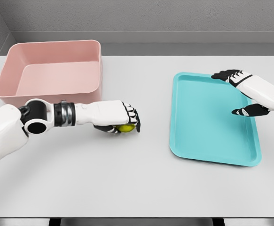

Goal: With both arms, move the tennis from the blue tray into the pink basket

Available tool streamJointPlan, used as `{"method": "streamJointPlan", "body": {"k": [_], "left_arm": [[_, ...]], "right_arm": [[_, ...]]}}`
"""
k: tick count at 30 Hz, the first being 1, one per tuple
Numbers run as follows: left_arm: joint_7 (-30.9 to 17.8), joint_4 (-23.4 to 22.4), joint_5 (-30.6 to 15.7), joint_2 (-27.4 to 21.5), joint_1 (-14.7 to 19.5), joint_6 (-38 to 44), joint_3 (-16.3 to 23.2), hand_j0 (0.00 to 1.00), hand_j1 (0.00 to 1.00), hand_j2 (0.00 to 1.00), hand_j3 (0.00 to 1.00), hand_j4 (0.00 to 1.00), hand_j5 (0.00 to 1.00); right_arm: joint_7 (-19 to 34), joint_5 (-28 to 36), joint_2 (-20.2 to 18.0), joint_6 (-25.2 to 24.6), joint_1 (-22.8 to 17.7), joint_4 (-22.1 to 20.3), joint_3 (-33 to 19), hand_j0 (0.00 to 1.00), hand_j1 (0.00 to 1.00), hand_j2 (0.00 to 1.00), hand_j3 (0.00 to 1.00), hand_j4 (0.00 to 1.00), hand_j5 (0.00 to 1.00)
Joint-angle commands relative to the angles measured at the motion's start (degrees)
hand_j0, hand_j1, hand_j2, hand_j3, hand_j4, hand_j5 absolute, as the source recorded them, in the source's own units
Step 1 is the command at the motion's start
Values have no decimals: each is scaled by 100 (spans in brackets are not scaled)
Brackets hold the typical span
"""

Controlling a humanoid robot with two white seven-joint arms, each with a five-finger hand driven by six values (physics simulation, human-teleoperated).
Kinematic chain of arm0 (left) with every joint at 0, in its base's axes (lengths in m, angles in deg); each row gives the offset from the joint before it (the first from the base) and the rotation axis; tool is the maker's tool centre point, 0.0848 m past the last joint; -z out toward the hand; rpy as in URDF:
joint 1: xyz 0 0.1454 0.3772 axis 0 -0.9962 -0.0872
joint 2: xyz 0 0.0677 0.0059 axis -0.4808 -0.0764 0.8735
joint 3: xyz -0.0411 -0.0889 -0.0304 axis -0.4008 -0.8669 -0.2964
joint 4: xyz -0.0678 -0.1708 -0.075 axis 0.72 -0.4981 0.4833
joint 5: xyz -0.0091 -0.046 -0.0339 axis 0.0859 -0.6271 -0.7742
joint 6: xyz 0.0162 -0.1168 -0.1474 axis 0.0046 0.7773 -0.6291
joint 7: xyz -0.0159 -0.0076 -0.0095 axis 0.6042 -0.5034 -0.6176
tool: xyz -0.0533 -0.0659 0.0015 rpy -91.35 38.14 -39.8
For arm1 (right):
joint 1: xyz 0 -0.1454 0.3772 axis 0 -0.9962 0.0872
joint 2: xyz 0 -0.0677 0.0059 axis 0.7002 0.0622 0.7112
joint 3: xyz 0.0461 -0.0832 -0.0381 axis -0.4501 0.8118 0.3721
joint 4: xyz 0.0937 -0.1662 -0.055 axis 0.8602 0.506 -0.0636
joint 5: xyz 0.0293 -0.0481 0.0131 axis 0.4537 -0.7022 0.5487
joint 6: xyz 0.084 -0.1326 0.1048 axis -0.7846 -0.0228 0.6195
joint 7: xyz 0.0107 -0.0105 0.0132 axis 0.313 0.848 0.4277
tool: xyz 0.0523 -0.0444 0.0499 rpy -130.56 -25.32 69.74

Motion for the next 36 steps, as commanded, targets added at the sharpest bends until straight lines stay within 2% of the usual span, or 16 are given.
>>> {"method": "streamJointPlan", "body": {"k": [1, 5, 21, 27, 36], "left_arm": [[2, 209, -57, -72, 0, 9, -41, 63, 63, 63, 63, 63, 63], [11, 394, -66, -160, 62, 9, -155, 63, 63, 63, 63, 63, 63], [11, 306, -224, -511, 299, 9, -770, 63, 63, 63, 63, 63, 63], [11, -160, -233, -511, 413, 9, -1016, 64, 64, 64, 64, 64, 64], [11, -1161, -233, -502, 563, 9, -1394, 65, 65, 65, 65, 65, 65]], "right_arm": [[-3, 45, -4, -17, 9, -7, -5, 100, 100, 100, 100, 100, 100], [-3, 36, -4, -17, 0, 1, -31, 100, 100, 100, 100, 100, 100], [-3, 36, -4, -17, -44, 1, -84, 100, 100, 100, 100, 100, 100], [-3, 36, -13, -17, -44, 1, -93, 100, 100, 100, 100, 100, 100], [-3, 36, -13, -17, -79, 10, -119, 100, 100, 100, 100, 100, 100]]}}
